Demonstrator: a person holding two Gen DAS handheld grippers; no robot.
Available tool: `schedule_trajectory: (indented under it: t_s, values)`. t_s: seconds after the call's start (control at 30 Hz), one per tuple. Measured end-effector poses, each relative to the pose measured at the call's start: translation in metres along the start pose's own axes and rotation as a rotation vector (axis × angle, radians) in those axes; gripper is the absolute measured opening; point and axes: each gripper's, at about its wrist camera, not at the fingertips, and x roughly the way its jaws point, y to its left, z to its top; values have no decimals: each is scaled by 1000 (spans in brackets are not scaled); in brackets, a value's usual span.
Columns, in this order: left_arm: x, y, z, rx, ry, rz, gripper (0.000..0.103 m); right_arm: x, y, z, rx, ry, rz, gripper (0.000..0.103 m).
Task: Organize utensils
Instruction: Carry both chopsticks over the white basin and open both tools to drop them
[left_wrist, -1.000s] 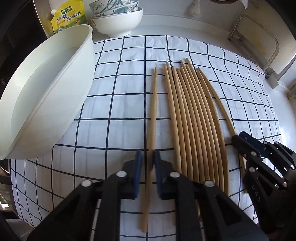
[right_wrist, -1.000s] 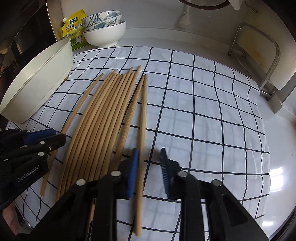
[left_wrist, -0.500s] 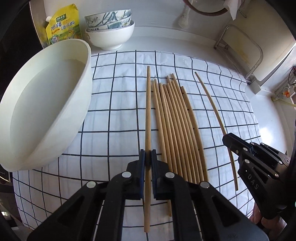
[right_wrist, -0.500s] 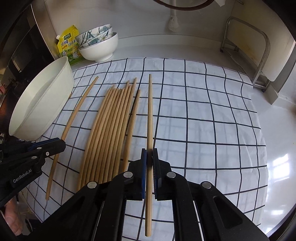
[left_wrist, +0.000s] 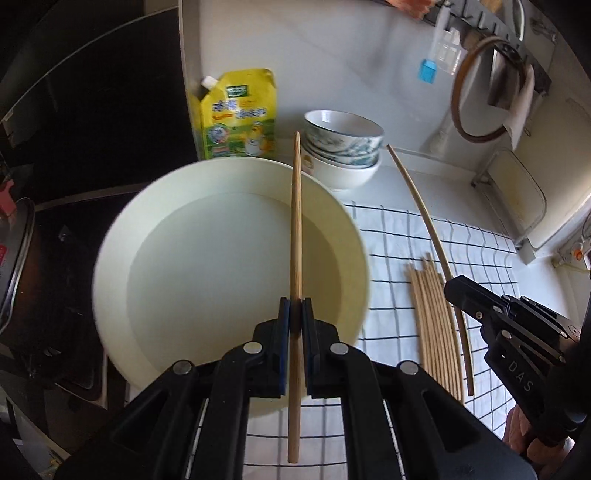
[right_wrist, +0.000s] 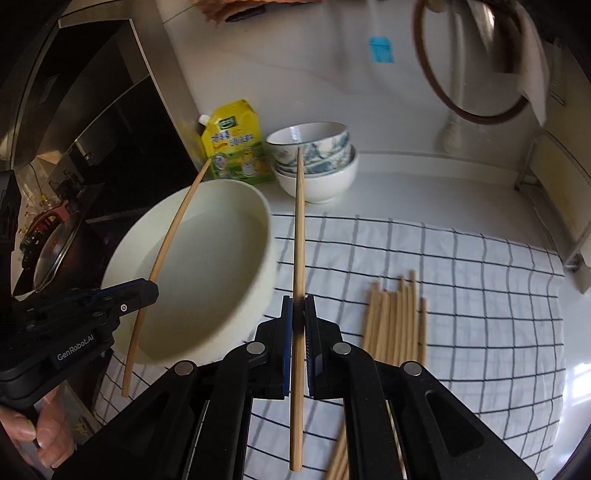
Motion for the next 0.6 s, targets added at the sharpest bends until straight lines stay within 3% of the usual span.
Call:
schedule_trajectory:
  t_s: [0.27,0.6]
  values:
    - [25,70,12,-19,45,38,7,76,73,25,-32,93,69,6]
    - [78,96,12,-15,151,27,7,130,77,16,26,222,41,6]
